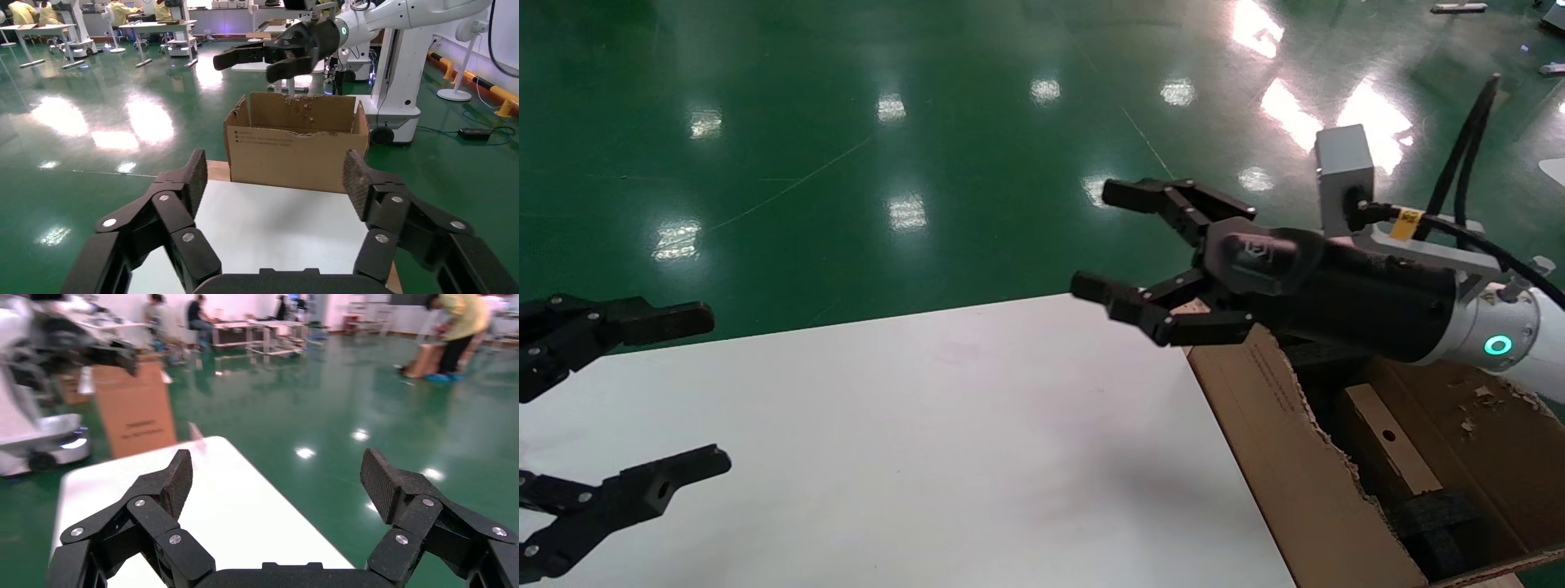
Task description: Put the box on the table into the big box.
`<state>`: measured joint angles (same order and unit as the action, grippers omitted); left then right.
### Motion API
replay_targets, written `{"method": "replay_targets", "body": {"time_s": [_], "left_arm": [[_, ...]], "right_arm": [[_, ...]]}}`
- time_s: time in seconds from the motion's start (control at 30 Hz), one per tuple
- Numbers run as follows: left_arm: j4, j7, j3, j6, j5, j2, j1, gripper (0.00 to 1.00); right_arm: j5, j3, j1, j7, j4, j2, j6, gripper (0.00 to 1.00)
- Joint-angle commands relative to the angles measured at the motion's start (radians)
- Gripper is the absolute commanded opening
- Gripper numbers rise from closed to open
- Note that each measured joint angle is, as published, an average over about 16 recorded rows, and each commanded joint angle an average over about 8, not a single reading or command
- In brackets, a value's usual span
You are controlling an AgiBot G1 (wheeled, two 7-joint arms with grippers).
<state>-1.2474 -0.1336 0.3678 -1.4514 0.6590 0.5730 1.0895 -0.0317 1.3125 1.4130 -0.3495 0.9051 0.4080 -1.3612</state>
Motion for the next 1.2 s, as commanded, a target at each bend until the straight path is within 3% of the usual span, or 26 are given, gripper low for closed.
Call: {"method": "replay_targets", "body": {"time_s": [0.03,0.63,0.67,0.9,0.93,1.2], "left_arm": [[0.000,0.000,0.000,0.000,0.000,0.000,0.000,0.00],[0.000,0.000,0.000,0.000,0.000,0.000,0.000,0.00],[0.000,0.000,0.000,0.000,0.000,0.000,0.000,0.06],[0.000,0.000,0.000,0.000,0.000,0.000,0.000,0.94],[0.000,0.000,0.000,0.000,0.000,0.000,0.000,1.00],[0.000,0.000,0.000,0.000,0.000,0.000,0.000,1.00]], "right_arm": [[0.043,-0.059,-0.019,0.031,0.022,0.012,-0.008,1.00],[0.438,-0.593,-0.194,0.308,0.218,0.117,-0.077,1.00],[0.460,-0.623,-0.204,0.324,0.229,0.123,-0.081,1.00],[0.612,-0.830,-0.272,0.432,0.305,0.163,-0.108,1.00],[0.635,-0.860,-0.282,0.447,0.316,0.169,-0.112,1.00],[0.775,-1.054,-0.344,0.541,0.385,0.206,-0.137,1.00]]}}
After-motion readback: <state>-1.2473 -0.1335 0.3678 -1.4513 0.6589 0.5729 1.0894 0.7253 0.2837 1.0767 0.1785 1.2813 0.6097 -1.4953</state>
